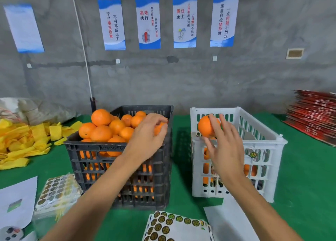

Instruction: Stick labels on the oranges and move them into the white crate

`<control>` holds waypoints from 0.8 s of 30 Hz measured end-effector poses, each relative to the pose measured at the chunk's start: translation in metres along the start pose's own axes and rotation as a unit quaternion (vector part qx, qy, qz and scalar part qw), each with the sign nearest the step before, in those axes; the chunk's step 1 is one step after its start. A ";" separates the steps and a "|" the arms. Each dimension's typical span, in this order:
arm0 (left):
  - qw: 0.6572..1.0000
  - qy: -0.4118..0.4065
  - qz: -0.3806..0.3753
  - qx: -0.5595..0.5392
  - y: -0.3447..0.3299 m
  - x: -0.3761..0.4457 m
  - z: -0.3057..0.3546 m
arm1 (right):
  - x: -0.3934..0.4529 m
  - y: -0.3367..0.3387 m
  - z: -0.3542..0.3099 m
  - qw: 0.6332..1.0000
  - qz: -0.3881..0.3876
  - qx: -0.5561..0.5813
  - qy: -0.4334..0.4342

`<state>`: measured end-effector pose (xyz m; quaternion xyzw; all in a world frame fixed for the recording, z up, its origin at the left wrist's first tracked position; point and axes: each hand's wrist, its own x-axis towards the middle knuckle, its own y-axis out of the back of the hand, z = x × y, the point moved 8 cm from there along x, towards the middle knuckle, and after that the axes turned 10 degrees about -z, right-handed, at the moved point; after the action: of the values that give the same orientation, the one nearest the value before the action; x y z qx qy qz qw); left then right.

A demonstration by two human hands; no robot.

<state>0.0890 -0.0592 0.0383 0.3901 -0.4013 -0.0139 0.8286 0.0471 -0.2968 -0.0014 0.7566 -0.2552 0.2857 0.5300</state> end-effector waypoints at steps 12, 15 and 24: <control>0.901 0.281 -0.330 0.025 -0.016 0.023 -0.091 | -0.023 -0.020 -0.020 0.993 0.072 0.054 0.079; 0.865 0.291 -0.397 0.093 -0.028 0.021 -0.086 | -0.028 -0.025 -0.027 0.991 0.065 0.093 0.078; 0.974 0.208 -0.092 0.014 0.006 0.022 -0.047 | -0.040 -0.029 -0.039 0.978 0.008 0.185 0.094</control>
<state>0.1337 -0.0325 0.0392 0.4308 -0.1831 -0.0028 0.8837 0.0326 -0.2475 -0.0373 0.8094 -0.1531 0.4015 0.4002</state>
